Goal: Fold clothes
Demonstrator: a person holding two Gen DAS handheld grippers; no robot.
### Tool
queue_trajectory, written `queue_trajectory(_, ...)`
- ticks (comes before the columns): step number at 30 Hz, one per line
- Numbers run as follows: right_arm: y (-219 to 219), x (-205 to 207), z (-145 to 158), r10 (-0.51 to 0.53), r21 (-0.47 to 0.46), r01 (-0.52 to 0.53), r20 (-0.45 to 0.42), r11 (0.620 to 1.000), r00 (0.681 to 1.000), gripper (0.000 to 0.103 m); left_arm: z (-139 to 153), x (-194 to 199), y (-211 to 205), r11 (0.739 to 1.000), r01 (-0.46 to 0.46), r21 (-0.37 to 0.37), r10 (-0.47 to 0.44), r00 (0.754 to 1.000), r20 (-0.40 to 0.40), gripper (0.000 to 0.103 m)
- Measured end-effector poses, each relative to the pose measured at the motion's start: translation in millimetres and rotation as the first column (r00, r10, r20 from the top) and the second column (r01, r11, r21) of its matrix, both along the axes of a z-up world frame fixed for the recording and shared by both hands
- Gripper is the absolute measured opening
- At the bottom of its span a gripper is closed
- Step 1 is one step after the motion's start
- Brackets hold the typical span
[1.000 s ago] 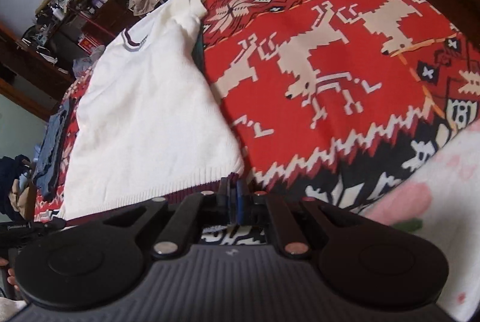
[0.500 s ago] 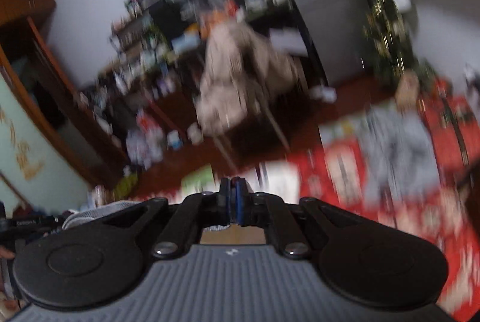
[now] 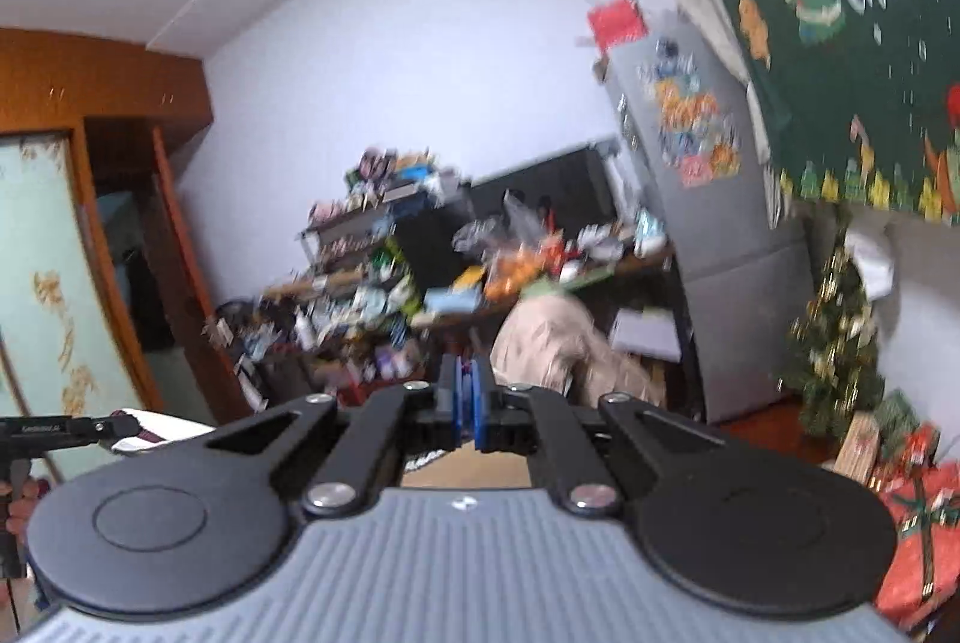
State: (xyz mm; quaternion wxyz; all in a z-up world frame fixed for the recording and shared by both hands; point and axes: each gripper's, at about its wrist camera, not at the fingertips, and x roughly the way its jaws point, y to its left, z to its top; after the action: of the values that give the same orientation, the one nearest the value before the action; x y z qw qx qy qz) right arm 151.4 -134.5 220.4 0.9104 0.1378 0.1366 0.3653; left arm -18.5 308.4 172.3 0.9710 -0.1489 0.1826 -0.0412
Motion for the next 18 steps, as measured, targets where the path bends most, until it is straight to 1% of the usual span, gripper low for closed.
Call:
queue_trajectory(2, -5.3, -13.1, -34.0, 0.034, -0.006, -0.034, -0.047, 0.999, 0.998, 0.003, -34.2, -21.3, -1.4, 0.999, 0.016, -0.042, -0.018, 0.998, -0.055, 0.006)
queue_trajectory(5, -24.7, -50.4, -103.9, 0.093, -0.019, -0.097, -0.148, 0.995, 0.985, 0.003, -97.4, -64.1, -9.4, 0.992, 0.029, -0.119, -0.046, 0.989, -0.143, 0.006)
queue_trajectory(7, -37.6, -82.1, -152.7, 0.12, -0.041, -0.131, -0.213, 0.991, 0.97, 0.003, -146.5, -94.6, -15.8, 0.983, 0.021, -0.182, -0.061, 0.974, -0.218, 0.006)
queue_trajectory(9, -51.3, -113.2, -207.7, 0.105, -0.073, -0.133, -0.303, 0.988, 0.947, 0.003, -195.9, -118.0, -22.6, 0.974, -0.01, -0.225, -0.06, 0.951, -0.304, 0.006)
queue_trajectory(11, -61.9, -134.7, -265.5, 0.06, -0.105, -0.115, -0.428, 0.988, 0.902, 0.003, -245.1, -134.5, -30.8, 0.965, -0.058, -0.256, -0.052, 0.913, -0.405, 0.006)
queue_trajectory(13, -70.7, -152.0, -324.1, -0.001, -0.141, -0.091, -0.544, 0.986, 0.839, 0.003, -289.3, -146.4, -39.0, 0.955, -0.09, -0.283, -0.063, 0.87, -0.489, 0.006)
queue_trajectory(14, -75.1, -160.6, -353.3, -0.032, -0.161, -0.081, -0.598, 0.984, 0.801, 0.003, -305.6, -150.8, -43.5, 0.955, -0.09, -0.283, -0.071, 0.857, -0.51, 0.006)
queue_trajectory(15, -77.0, -166.8, -371.4, -0.054, -0.185, -0.078, -0.62, 0.98, 0.783, 0.003, -317.9, -154.4, -46.0, 0.957, -0.096, -0.274, -0.066, 0.848, -0.527, 0.006)
queue_trajectory(18, -80.3, -183.1, -415.9, -0.115, -0.259, -0.079, -0.655, 0.963, 0.747, 0.003, -344.7, -162.3, -47.9, 0.963, -0.13, -0.237, -0.03, 0.82, -0.571, 0.006)
